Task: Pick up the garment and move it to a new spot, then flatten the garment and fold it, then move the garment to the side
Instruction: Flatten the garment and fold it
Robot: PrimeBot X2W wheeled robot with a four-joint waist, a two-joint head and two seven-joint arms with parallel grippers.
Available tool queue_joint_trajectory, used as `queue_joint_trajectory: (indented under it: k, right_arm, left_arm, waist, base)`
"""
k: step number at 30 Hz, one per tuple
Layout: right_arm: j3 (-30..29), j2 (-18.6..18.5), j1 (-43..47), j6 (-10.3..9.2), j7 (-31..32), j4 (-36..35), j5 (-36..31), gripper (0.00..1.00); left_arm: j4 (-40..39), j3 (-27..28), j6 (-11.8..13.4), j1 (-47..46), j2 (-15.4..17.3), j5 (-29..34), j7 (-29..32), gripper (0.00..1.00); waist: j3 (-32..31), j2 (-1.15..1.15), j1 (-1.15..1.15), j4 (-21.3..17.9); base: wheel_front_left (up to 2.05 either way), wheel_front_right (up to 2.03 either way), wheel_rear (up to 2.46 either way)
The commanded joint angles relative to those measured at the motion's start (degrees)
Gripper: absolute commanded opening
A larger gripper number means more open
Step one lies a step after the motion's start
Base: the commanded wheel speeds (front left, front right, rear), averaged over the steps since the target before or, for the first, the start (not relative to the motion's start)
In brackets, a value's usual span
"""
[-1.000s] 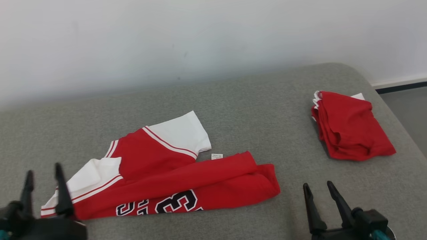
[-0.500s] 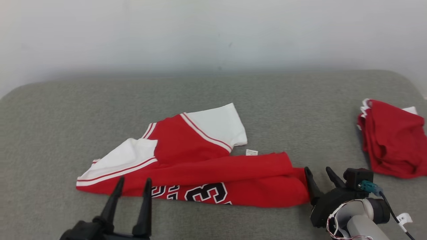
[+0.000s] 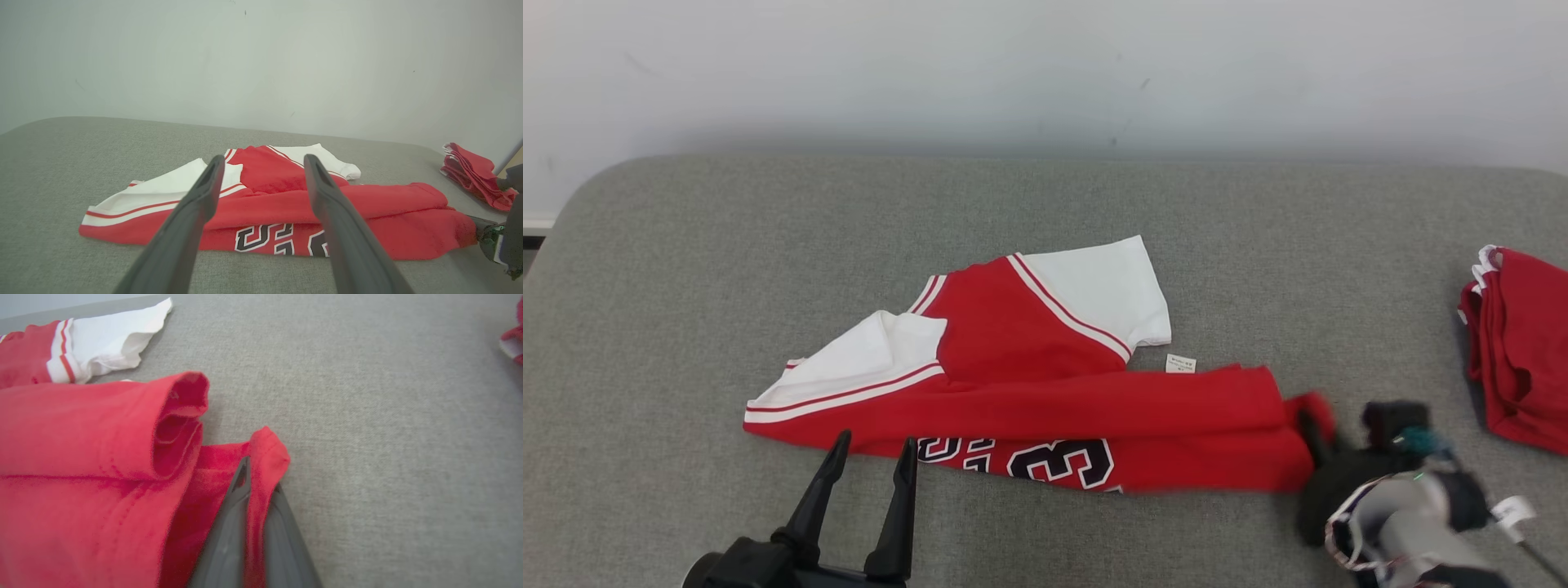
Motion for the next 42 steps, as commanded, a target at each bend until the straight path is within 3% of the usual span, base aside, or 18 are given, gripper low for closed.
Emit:
queue_joint_trajectory:
  k: [1,4,10,15,16,17,22,25,29,33,39,40,41,42]
  right_arm:
    - [-0.46,-1.81,-1.14,-0.19,-1.05,0.43,-0.53,0.00]
    - [-2.80,-4.34,-4.98,-0.18,-4.64,-1.33,-2.82,0.00]
    - [-8.94,-6.11,-9.49,-0.18,-5.29,-6.23,-7.80,0.00]
    - [-14.78,-4.94,-11.59,-0.18,-5.33,0.40,-10.88,0.00]
    - [-15.43,-4.82,-11.77,-0.18,-5.32,1.86,-11.42,0.60]
    - [-16.17,-4.83,-12.01,-0.18,-5.33,2.84,-12.08,1.00]
    - [-20.57,-4.27,-11.65,-0.18,-5.33,2.67,-16.52,1.00]
    - [-21.73,-1.84,-11.80,-0.17,-5.34,-0.01,-17.06,1.00]
    - [-17.89,1.08,-12.14,-0.17,-4.97,-0.27,-12.53,1.00]
    - [-13.04,0.53,-13.26,-0.17,-1.79,1.44,-8.23,1.00]
    - [-10.41,-1.21,-14.60,-0.17,1.20,4.79,-5.81,1.00]
    - [-9.95,-1.09,-14.88,-0.17,1.40,5.12,-5.14,0.76]
    - [-9.44,-0.96,-14.91,-0.17,1.61,5.43,-4.50,0.39]
    - [-8.80,-0.73,-14.77,-0.17,1.82,5.66,-3.91,0.18]
  left_arm:
    - [-0.19,0.16,-0.28,-0.77,0.04,0.14,-0.17,1.00]
    - [-0.57,0.68,-0.64,-1.25,0.03,0.31,-0.17,1.00]
    - [-0.72,1.12,-1.52,-2.32,0.09,0.98,-0.17,1.00]
    - [0.01,1.02,-2.54,-3.50,-0.05,1.54,-0.17,1.00]
    - [0.26,0.88,-2.79,-3.72,-0.10,1.62,-0.17,1.00]
    - [0.40,0.77,-2.79,-3.94,-0.20,1.69,-0.17,1.00]
    - [1.09,1.11,-2.55,-3.21,-0.27,1.63,-0.17,1.00]
    - [1.23,1.10,-2.35,-2.46,-0.49,1.58,-0.17,1.00]
    - [1.62,0.39,-2.63,-2.58,-1.07,1.65,-0.17,1.00]
    - [1.72,-0.39,-2.82,-3.36,-1.63,1.87,-0.17,1.00]
    - [1.88,-0.10,-2.90,-3.82,-1.57,1.90,-0.17,1.00]
    - [1.88,0.12,-2.84,-3.82,-1.57,1.85,-0.17,1.00]
    - [1.81,0.32,-2.74,-3.74,-1.61,1.79,-0.17,1.00]
    - [1.71,0.53,-2.63,-3.57,-1.66,1.73,-0.17,1.00]
  waist:
    - [0.26,0.00,0.00,0.17]
    - [1.34,0.00,0.00,0.46]
    - [3.66,0.00,0.00,1.03]
    - [5.00,0.00,0.00,1.47]
    - [5.05,0.00,0.00,1.52]
    - [5.08,0.00,0.00,1.53]
    - [4.53,0.00,0.00,0.59]
    - [3.83,0.00,0.00,0.02]
    - [3.11,0.00,0.00,0.45]
    - [3.31,0.00,0.00,1.71]
    - [3.89,0.00,0.00,3.27]
    - [3.94,0.00,0.00,3.37]
    - [3.96,0.00,0.00,3.39]
    - [3.95,0.00,0.00,3.29]
  base:
    - [0.00,0.00,0.00]
    - [0.00,0.00,0.00]
    - [0.00,0.00,0.00]
    - [0.00,0.00,0.00]
    - [0.00,0.00,0.00]
    - [0.00,0.00,0.00]
    - [0.00,0.00,0.00]
    - [0.00,0.00,0.00]
    - [0.00,0.00,0.00]
    - [0.00,0.00,0.00]
    - [0.00,0.00,0.00]
    - [0.00,0.00,0.00]
    - [0.00,0.00,0.00]
    - [0.00,0.00,0.00]
